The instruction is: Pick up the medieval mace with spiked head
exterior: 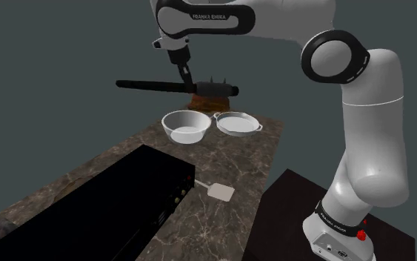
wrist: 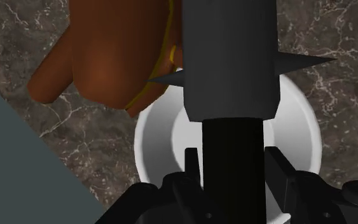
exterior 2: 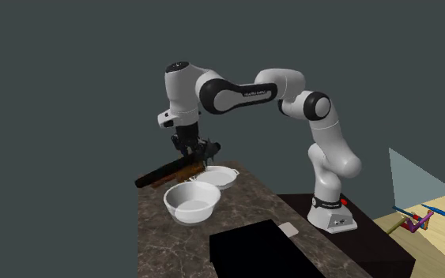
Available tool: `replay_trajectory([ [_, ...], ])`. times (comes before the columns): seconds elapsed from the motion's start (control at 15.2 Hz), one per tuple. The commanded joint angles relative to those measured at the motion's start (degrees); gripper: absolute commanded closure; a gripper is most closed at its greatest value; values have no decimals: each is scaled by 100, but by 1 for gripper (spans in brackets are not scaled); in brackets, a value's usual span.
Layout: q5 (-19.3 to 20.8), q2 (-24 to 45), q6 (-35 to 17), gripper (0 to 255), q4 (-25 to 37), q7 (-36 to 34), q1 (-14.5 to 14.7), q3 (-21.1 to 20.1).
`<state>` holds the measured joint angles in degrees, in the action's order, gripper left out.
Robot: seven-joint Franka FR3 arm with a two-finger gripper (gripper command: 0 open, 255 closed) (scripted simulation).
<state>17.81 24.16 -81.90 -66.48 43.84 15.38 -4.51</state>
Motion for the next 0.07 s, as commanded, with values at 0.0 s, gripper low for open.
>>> replay_trajectory([
  [0.0,4,13,45,255,62,10,5,1],
])
